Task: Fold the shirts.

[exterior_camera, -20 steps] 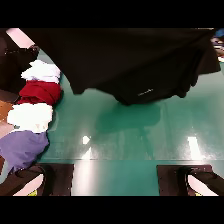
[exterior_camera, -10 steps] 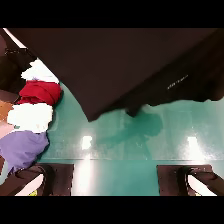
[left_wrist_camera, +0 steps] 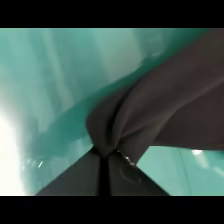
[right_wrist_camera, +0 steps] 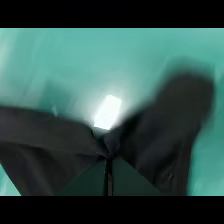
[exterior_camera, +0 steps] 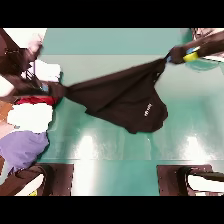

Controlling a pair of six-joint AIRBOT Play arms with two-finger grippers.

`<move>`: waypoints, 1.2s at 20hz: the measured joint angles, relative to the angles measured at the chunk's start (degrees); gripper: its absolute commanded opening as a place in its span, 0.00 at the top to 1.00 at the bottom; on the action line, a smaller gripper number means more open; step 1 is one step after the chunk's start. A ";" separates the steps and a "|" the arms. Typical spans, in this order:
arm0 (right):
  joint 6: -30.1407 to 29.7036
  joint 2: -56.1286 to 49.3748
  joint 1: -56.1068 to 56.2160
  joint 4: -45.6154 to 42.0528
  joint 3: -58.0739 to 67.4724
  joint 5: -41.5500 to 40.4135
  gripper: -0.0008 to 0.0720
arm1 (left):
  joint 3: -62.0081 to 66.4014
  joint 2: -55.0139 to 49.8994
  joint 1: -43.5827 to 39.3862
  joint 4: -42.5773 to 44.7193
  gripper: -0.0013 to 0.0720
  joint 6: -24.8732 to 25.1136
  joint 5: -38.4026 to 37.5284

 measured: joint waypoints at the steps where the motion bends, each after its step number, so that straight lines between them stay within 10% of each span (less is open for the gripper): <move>1: -0.31 -1.49 0.39 0.37 -1.53 -1.33 0.98 | -3.45 0.00 0.00 0.33 0.95 -0.61 3.89; 7: -0.92 -6.05 2.69 2.14 -5.38 -6.75 0.98 | -10.45 -0.83 0.04 1.64 0.90 -3.10 15.50; 9: -0.96 -6.29 2.64 3.52 -5.64 -7.78 0.97 | -9.20 -2.67 0.31 1.64 0.44 -3.61 16.52; 10: -0.98 -6.47 2.54 4.17 -5.75 -7.80 0.97 | -7.76 -3.89 0.48 1.68 0.44 -3.82 16.57; 17: -1.05 -6.73 1.01 7.08 -2.05 -6.47 0.97 | 8.35 -13.81 0.70 1.97 0.44 -4.22 7.30; 19: -1.05 -6.71 0.81 7.23 -0.24 -5.53 0.97 | 9.01 -14.95 0.66 -1.31 0.11 -3.93 1.60; 24: -1.05 -6.73 0.61 7.45 1.88 -4.55 0.97 | -0.85 -16.00 0.52 -15.91 0.07 0.48 -3.72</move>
